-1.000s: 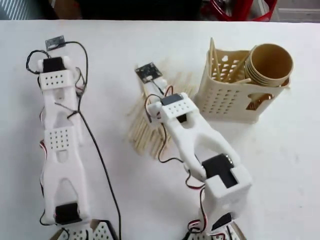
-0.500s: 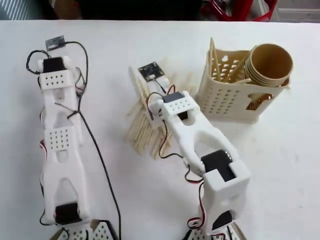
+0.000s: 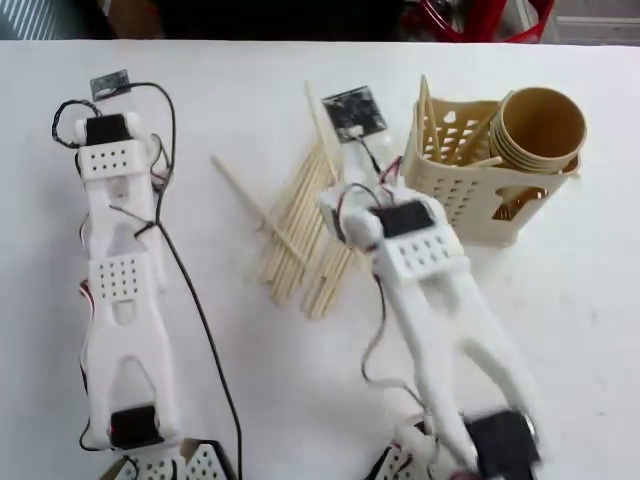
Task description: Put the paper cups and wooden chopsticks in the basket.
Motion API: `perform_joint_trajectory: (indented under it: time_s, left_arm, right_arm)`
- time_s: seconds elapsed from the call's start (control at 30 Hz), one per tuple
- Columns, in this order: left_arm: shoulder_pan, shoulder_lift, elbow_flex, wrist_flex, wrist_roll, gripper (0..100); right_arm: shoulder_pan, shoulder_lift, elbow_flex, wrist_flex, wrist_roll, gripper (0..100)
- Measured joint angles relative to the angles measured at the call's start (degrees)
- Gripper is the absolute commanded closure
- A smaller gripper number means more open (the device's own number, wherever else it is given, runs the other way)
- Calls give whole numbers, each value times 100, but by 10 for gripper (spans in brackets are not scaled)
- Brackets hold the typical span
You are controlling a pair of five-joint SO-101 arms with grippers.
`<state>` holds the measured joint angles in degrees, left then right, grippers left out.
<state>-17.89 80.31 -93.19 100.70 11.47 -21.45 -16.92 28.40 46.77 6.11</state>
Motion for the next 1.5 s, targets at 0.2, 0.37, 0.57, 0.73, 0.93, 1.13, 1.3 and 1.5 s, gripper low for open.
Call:
perform_joint_trajectory:
  time_s: [0.2, 0.37, 0.57, 0.73, 0.93, 1.13, 1.3, 1.5]
  left_arm:
    - [0, 0, 0, 0, 0, 928]
    - [0, 0, 0, 0, 0, 928]
    - [0, 0, 0, 0, 0, 928]
    - [35, 0, 0, 0, 9, 928]
    - [79, 0, 0, 0, 0, 928]
    - [88, 0, 0, 0, 0, 928]
    - [88, 0, 0, 0, 0, 928]
    - [88, 0, 0, 0, 0, 928]
  right_arm:
    - [721, -2945, 809, -615, 0, 982]
    - [1354, -4000, 677, -1169, -9, 982]
    - [1978, -3262, 624, -2084, -9, 981]
    - [2321, -2224, 624, -2804, -448, 981]
    - [2303, -1231, 624, -3235, -659, 981]
    - [2312, -1152, 941, -3534, -659, 981]
    - [2330, -1582, 1908, -4202, -659, 969]
    - [2295, -2347, 2611, -4431, -325, 882]
